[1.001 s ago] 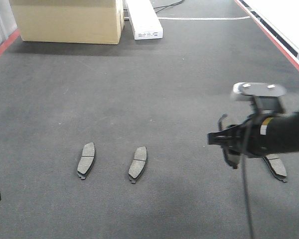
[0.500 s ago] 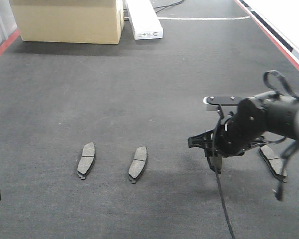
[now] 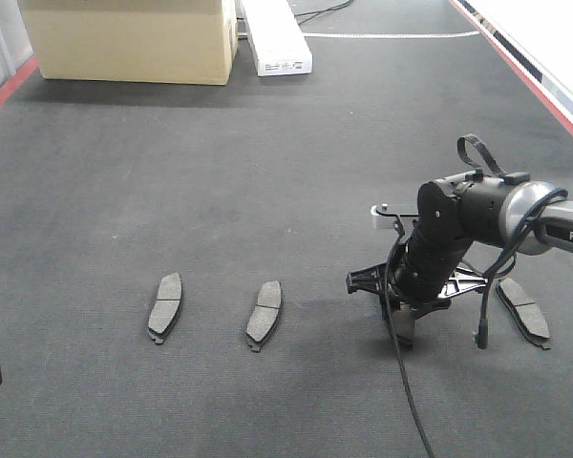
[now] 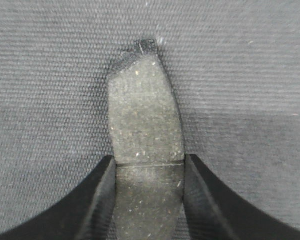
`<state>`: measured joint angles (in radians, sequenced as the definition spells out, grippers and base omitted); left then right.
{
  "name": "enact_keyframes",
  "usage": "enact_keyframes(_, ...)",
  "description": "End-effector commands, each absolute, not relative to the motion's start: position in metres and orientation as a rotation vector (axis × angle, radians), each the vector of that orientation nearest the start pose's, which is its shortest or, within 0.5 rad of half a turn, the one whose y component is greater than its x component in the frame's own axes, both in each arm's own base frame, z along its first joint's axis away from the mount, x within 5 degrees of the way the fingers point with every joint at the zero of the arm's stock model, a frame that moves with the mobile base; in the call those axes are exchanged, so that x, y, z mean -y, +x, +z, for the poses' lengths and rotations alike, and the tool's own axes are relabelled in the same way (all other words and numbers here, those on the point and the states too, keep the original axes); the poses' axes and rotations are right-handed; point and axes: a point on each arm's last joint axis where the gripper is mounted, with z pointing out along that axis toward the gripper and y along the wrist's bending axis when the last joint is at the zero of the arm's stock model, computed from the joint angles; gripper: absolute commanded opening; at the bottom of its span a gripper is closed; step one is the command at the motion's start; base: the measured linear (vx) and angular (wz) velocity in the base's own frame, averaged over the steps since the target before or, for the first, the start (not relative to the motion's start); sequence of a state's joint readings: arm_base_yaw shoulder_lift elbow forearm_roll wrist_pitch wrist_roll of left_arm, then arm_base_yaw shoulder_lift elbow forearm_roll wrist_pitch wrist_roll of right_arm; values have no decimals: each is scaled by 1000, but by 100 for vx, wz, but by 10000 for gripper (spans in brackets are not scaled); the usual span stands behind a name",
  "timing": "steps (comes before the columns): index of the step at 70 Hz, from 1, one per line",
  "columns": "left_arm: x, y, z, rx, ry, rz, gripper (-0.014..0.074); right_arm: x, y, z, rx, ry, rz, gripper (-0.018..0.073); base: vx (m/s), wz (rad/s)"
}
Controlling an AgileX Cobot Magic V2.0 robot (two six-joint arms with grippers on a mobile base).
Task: Move and align brake pads A on conveyor
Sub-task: 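Lower the right gripper's pad onto the belt beside the farthest pad, then open the right gripper and lift it away from the placed pad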
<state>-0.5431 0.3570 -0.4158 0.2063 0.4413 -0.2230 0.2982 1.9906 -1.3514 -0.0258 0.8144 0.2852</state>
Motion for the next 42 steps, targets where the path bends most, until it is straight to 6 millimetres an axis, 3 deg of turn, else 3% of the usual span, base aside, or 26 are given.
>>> enact_keyframes(1, 37, 73, 305, -1731, 398, -356, 354, -112, 383, 193, -2839, -29, 89, 384, 0, 0)
enact_keyframes(10, 37, 73, 305, -1731, 398, -356, 354, -110, 382, 202, -2806, -52, 74, 495, 0, 0)
enact_keyframes(24, 37, 73, 305, -1731, 398, -356, 354, -103, 368, 249, -2712, -88, 46, 513, 0, 0)
enact_keyframes(33, 37, 73, 305, -1731, 398, -356, 354, -92, 343, 290, -2597, -121, 22, 513, 0, 0)
enact_keyframes(42, 37, 73, 305, -1731, 398, -356, 354, -79, 311, 317, -2472, -151, -5, 513, 0, 0)
